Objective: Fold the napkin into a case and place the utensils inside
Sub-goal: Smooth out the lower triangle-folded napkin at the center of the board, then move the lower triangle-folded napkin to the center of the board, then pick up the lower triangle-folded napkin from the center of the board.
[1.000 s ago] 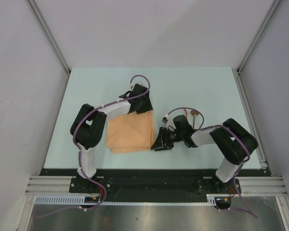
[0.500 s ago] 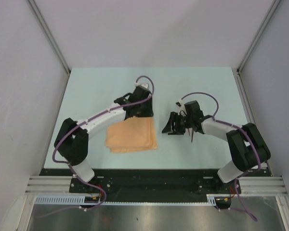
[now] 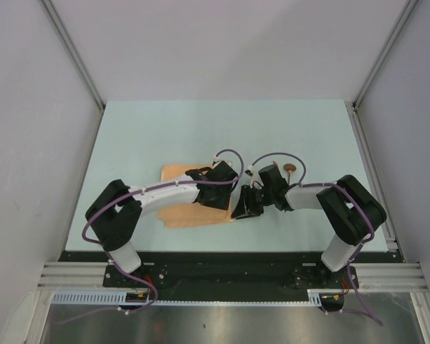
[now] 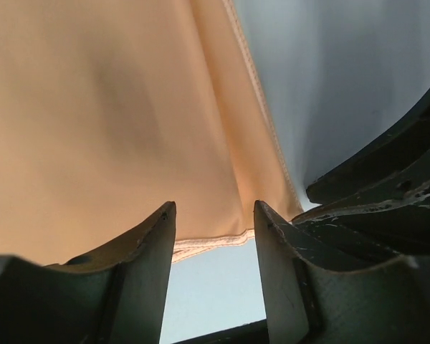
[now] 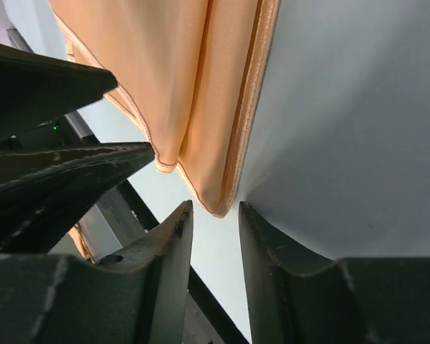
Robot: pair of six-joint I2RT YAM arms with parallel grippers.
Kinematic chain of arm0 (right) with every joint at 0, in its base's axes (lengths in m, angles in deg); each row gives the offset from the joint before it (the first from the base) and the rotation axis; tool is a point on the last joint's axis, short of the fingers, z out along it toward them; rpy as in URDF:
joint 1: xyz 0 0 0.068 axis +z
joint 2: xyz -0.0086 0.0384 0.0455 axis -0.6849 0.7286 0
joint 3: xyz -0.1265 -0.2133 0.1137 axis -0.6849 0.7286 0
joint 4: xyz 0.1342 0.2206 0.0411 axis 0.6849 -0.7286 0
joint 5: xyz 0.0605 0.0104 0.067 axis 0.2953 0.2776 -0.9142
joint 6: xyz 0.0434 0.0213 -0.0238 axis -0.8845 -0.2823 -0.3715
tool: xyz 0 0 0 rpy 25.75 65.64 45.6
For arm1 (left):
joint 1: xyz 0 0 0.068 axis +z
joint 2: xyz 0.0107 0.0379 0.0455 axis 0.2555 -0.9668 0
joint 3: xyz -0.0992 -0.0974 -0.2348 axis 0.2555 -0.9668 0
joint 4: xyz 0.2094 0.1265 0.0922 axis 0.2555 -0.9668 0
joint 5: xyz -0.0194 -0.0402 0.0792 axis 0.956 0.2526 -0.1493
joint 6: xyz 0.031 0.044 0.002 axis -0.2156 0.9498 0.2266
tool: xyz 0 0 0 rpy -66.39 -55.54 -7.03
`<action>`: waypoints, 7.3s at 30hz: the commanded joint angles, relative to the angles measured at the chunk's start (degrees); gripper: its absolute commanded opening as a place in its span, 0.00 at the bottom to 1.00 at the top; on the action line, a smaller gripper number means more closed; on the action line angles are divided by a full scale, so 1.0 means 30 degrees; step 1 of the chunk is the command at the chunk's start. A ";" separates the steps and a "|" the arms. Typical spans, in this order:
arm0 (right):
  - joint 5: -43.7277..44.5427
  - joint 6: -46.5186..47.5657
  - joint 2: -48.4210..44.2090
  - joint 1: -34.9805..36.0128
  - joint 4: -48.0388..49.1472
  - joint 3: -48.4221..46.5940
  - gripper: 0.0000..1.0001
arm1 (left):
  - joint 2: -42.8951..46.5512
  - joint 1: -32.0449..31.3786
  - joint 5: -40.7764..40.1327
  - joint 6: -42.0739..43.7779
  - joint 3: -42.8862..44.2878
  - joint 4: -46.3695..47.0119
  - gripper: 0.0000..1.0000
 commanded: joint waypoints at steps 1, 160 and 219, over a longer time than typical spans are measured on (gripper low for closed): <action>-0.0406 -0.0348 0.0598 0.0273 0.1942 0.0322 0.36 | 0.0477 -0.0181 0.0526 -0.0504 -0.0528 0.0715 0.51; 0.5248 -0.1696 0.0276 0.2882 -0.1895 -0.1407 0.33 | 0.7743 1.4936 0.8145 0.3303 -0.2434 -0.0251 0.69; 1.7230 0.2319 1.1380 1.1436 -1.5106 -2.2294 0.62 | 0.8736 1.8685 0.5977 -0.1004 -0.3135 0.0218 0.76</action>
